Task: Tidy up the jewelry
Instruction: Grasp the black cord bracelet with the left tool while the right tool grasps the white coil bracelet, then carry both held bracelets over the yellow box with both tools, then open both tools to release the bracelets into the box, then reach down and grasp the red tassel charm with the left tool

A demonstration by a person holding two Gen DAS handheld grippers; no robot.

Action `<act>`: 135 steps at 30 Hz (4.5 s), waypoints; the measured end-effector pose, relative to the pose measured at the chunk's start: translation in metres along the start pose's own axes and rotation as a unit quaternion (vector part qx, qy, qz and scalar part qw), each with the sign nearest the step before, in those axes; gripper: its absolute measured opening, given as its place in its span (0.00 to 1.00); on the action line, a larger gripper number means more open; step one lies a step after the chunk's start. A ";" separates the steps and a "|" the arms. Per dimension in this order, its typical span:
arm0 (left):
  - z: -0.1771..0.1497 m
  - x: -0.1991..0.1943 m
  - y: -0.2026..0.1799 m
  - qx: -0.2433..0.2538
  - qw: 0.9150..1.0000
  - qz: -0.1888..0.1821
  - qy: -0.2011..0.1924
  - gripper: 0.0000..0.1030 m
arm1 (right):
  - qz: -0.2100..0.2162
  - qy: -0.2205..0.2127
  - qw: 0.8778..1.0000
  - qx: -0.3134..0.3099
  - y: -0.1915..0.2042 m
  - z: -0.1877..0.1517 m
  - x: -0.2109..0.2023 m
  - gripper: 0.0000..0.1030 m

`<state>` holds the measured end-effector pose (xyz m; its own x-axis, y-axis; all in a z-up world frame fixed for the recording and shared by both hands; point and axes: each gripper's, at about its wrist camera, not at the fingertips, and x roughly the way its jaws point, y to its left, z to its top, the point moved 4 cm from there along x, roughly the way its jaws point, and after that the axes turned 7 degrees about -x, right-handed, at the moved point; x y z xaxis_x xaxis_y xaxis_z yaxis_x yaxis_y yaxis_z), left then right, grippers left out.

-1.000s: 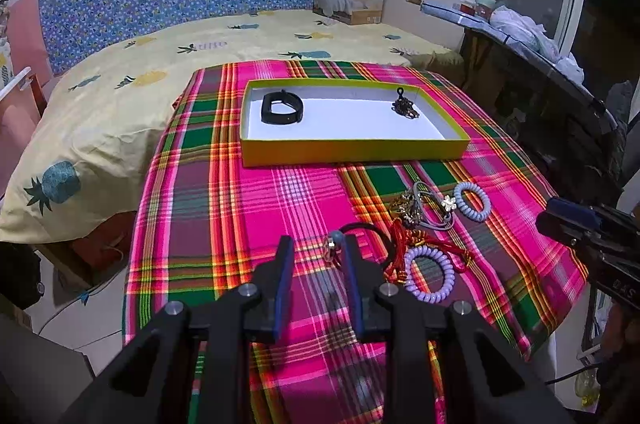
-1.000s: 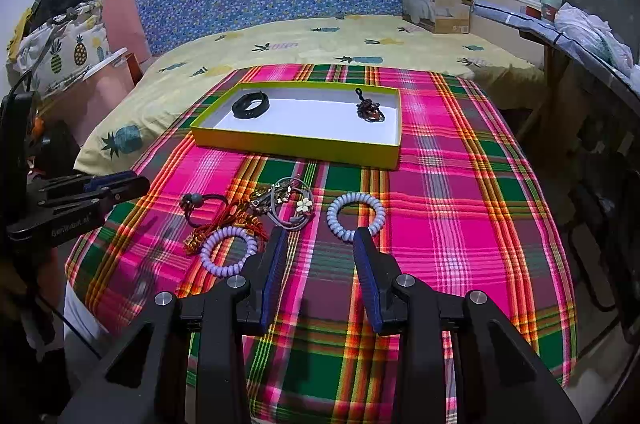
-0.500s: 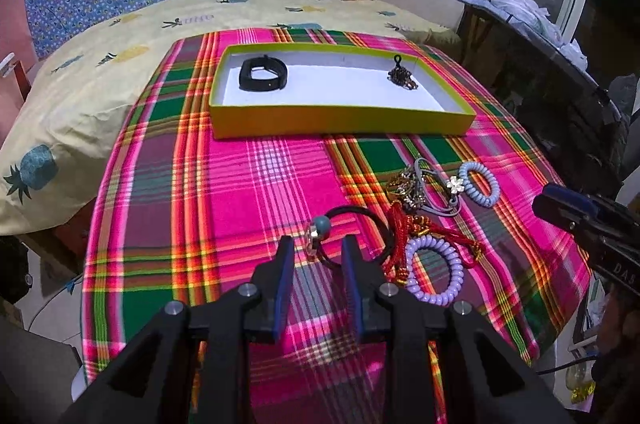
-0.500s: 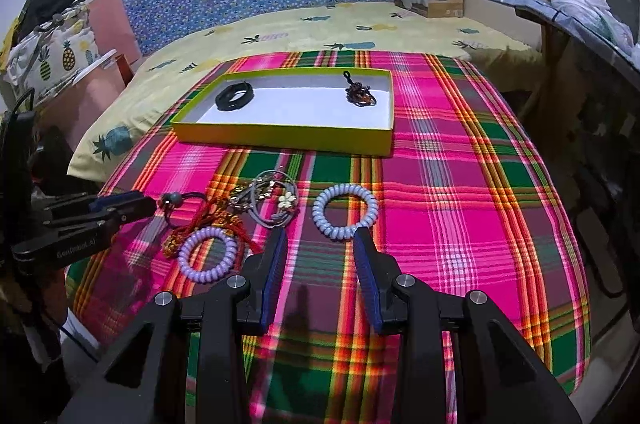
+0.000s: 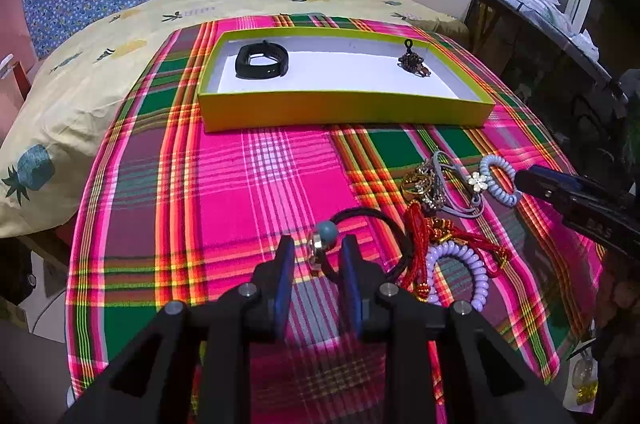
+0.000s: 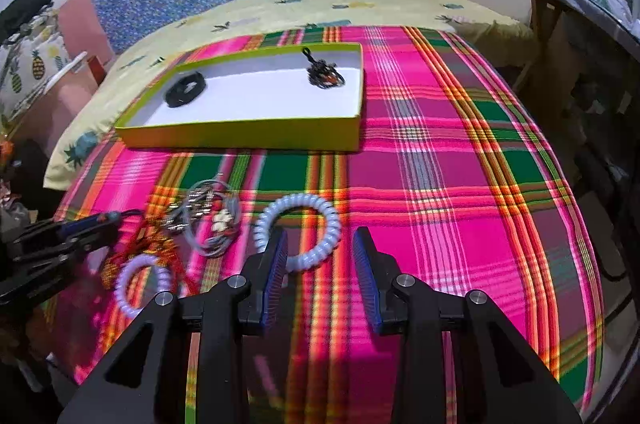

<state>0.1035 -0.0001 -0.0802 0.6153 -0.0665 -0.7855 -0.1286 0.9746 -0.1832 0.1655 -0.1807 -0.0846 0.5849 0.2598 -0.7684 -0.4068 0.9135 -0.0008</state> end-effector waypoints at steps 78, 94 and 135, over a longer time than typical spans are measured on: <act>0.123 0.047 0.034 -0.010 0.999 0.027 -0.028 0.11 | -0.015 -0.020 0.998 -0.054 -0.010 0.107 0.061 0.09; 0.119 0.068 0.035 -0.005 0.999 0.044 0.000 0.11 | -0.012 0.030 0.997 -0.066 -0.009 0.103 0.092 0.10; 0.025 -0.053 -0.001 0.023 0.998 -0.013 -0.054 0.24 | 0.035 -0.074 0.996 -0.033 0.032 0.018 -0.054 0.30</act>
<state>0.0902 0.0079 -0.0236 0.6985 -0.0709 -0.7121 -0.0775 0.9817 -0.1738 0.1340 -0.1599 -0.0316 0.6481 0.3695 -0.6659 -0.4926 0.8703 0.0035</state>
